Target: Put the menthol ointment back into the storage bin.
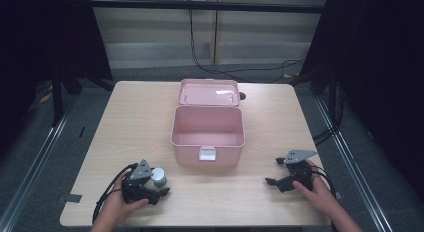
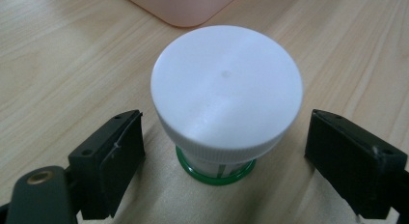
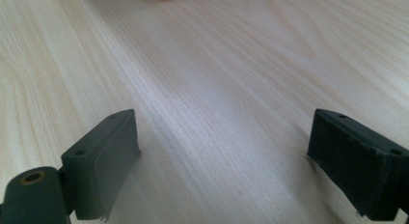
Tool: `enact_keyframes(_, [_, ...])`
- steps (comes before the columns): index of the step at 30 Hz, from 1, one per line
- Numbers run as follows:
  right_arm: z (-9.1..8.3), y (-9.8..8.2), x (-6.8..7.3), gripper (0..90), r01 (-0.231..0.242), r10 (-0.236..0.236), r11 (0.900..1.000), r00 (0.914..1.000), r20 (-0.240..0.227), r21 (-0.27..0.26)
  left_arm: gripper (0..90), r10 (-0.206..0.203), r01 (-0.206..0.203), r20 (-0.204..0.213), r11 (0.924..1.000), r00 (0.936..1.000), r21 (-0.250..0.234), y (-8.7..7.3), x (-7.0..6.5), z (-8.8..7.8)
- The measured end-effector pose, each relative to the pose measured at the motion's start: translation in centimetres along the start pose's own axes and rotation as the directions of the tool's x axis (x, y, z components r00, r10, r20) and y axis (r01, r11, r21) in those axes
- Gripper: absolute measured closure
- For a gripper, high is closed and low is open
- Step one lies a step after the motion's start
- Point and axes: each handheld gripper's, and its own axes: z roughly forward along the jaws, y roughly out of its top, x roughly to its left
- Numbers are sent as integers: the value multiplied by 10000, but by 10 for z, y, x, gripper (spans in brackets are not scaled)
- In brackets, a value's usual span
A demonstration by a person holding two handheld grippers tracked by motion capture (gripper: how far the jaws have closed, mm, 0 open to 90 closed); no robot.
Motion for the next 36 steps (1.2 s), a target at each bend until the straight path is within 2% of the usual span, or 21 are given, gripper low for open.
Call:
enact_keyframes(5, [0,0,0,100,0,0,10000,10000,-4,-1,128,-178,178,-5,9997,9998,143,1,0,-1])
enact_keyframes(8, [0,0,0,100,-6,6,10000,10000,-7,-1,139,-401,402,-27,9965,9992,739,6,-2,-4])
enact_keyframes(10, [0,0,0,100,1,-1,10000,10000,-2,0,165,-854,853,-48,9881,9963,1283,11,-1,-9])
enact_keyframes(11, [0,0,0,100,2,-2,10000,10000,-3,0,167,-854,853,-48,9881,9963,1283,11,-1,-9])
enact_keyframes(12, [0,0,0,100,2,-2,10000,10000,-1,-1,170,-1072,1050,38,9799,9942,1698,14,-2,-10])
enact_keyframes(14, [0,0,0,100,-1,1,10000,10000,-2,1,188,-960,926,68,9745,9954,2045,16,-2,-12])
enact_keyframes(15, [0,0,0,100,0,0,10000,10000,-2,-1,189,-1099,1061,20,9643,9939,2426,19,0,-14])
enact_keyframes(16, [0,0,0,100,-8,8,10000,10000,4,7,196,-1245,1195,26,9575,9922,2627,21,1,-15])
enact_keyframes(17, [0,0,0,100,-8,8,10000,10000,4,7,197,-1245,1195,26,9575,9922,2627,21,1,-15])
enact_keyframes(20, [0,0,0,100,1,-1,10000,10000,-3,2,205,-1373,1317,-31,9432,9905,3050,28,5,-19])
enact_keyframes(21, [0,0,0,100,0,0,10000,10000,-2,1,207,-1608,1540,-83,9278,9870,3397,31,6,-21])
enact_keyframes(22, [0,0,0,100,0,0,10000,10000,-3,0,212,-1694,1639,-158,9204,9854,3548,33,8,-22])
enact_keyframes(23, [0,0,0,100,3,-3,10000,10000,-3,0,215,-1931,1842,-136,9095,9811,3727,36,9,-24])
enact_keyframes(26, [0,0,0,100,2,-2,10000,10000,-4,1,234,-2155,1993,-44,8946,9765,3999,41,12,-26])
enact_keyframes(28, [0,0,0,100,1,-1,10000,10000,-3,2,235,-2185,1970,48,8889,9758,4135,46,12,-26])
enact_keyframes(29, [0,0,0,100,3,-3,10000,10000,-2,1,240,-2179,1955,40,8837,9760,4253,48,14,-26])
enact_keyframes(30, [0,0,0,100,-2,2,10000,10000,-3,3,246,-2179,1955,40,8837,9760,4253,48,14,-26])
enact_keyframes(31, [0,0,0,100,-2,2,10000,10000,-3,3,246,-2270,2025,39,8761,9739,4375,51,13,-27])
enact_keyframes(32, [0,0,0,100,2,-2,10000,10000,-3,0,254,-2236,1977,45,8707,9747,4503,56,14,-26])
enact_keyframes(33, [0,0,0,100,1,-1,10000,10000,-2,2,254,-2248,1961,90,8679,9744,4564,58,14,-26])
enact_keyframes(36, [0,0,0,100,1,-1,10000,10000,-3,2,268,-2247,1945,42,8522,9744,4857,64,14,-24])
